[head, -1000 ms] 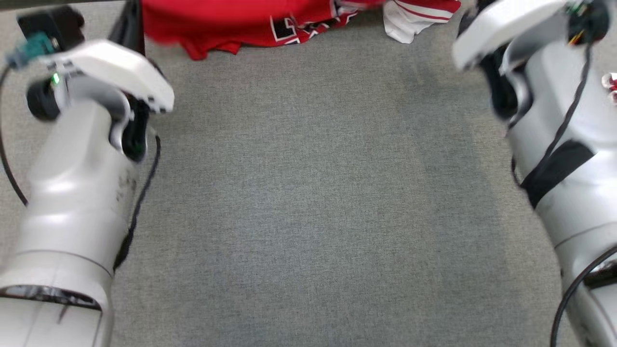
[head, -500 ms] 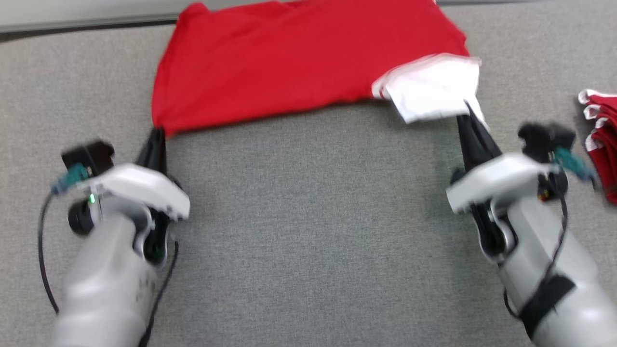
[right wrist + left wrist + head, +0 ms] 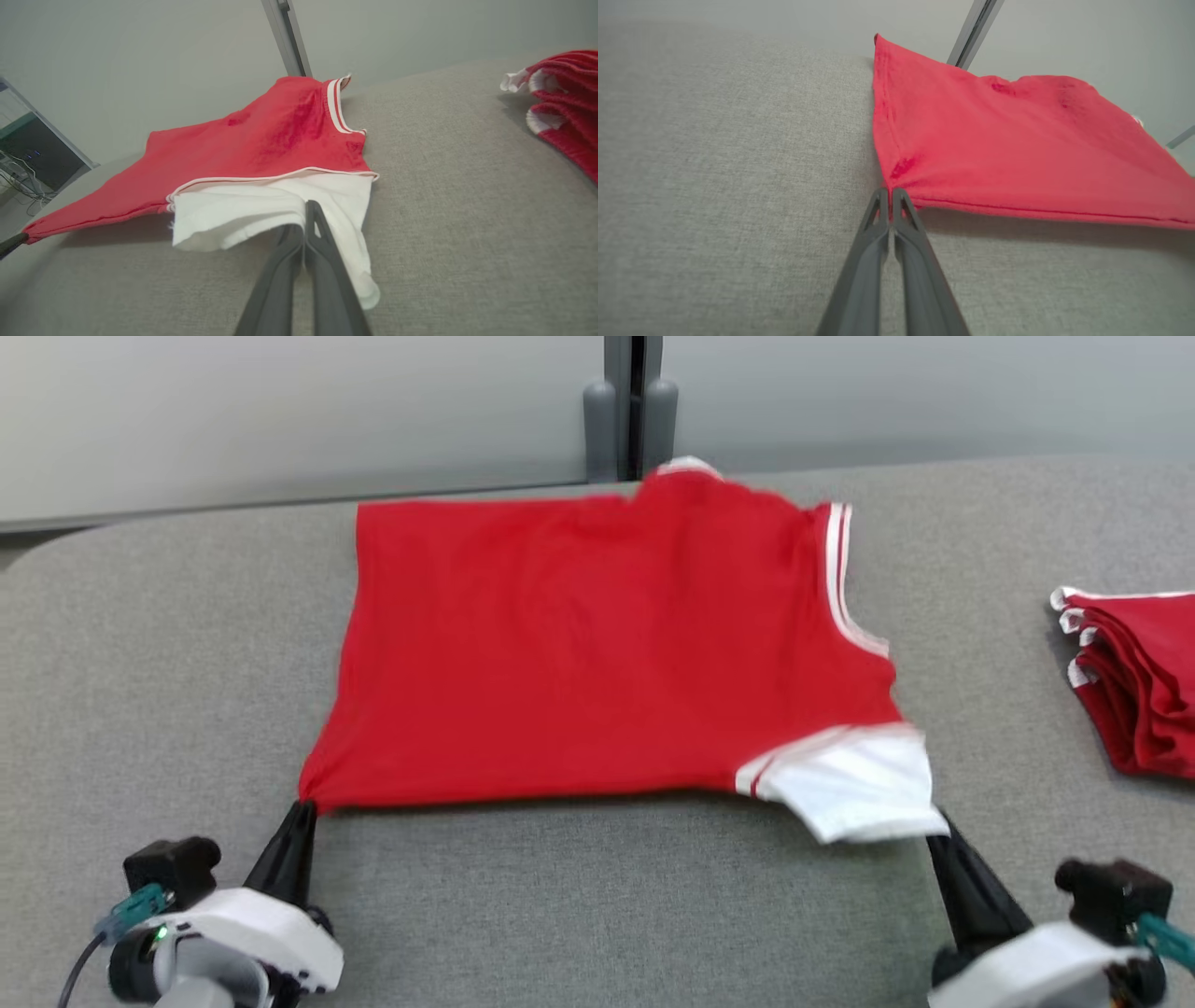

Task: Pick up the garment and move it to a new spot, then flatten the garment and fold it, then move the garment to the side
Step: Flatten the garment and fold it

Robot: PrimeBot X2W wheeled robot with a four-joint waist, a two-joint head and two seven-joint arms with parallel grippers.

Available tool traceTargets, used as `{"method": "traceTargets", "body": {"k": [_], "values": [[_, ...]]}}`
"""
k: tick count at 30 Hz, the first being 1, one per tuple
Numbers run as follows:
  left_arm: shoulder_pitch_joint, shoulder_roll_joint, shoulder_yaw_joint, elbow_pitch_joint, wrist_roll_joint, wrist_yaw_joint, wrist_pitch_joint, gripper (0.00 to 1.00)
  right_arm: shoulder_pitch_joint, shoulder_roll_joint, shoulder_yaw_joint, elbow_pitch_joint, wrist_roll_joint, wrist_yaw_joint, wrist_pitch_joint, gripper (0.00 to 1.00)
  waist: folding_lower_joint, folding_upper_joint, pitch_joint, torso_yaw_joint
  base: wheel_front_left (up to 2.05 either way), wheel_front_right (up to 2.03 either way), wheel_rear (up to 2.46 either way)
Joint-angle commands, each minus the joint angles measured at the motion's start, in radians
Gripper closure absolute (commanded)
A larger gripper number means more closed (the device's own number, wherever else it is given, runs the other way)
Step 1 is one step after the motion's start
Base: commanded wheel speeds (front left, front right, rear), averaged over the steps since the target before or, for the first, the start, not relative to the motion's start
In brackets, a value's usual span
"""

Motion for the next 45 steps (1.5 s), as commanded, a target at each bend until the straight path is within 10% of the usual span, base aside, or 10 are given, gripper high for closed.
{"method": "traceTargets", "body": {"k": [1, 11, 22, 45], "values": [[0.010, 0.013, 0.006, -0.019, -0.002, 0.009, 0.006, 1.00, 0.022, -0.004, -0.013, -0.021, -0.007, 0.000, 0.017, 1.00, 0.0000, 0.0000, -0.018, 0.004, 0.00, 0.00, 0.00], [0.331, 0.147, 0.049, -0.556, -0.027, 0.192, 0.230, 1.00, 0.354, 0.064, -0.135, -0.483, -0.102, 0.000, 0.463, 1.00, 0.0000, 0.0000, -0.092, -0.007, 0.00, 0.00, 0.00], [0.550, 0.210, 0.062, -0.945, -0.019, 0.358, 0.399, 1.00, 0.458, 0.089, -0.207, -0.637, -0.119, 0.000, 0.656, 1.00, 0.0000, 0.0000, -0.114, 0.014, 0.00, 0.00, 0.00], [0.225, 0.170, 0.055, -0.685, -0.191, 0.222, 0.529, 1.00, -0.098, -0.045, -0.092, -0.221, -0.028, 0.000, 0.586, 1.00, 0.0000, 0.0000, 0.113, 0.012, 0.00, 0.00, 0.00]]}}
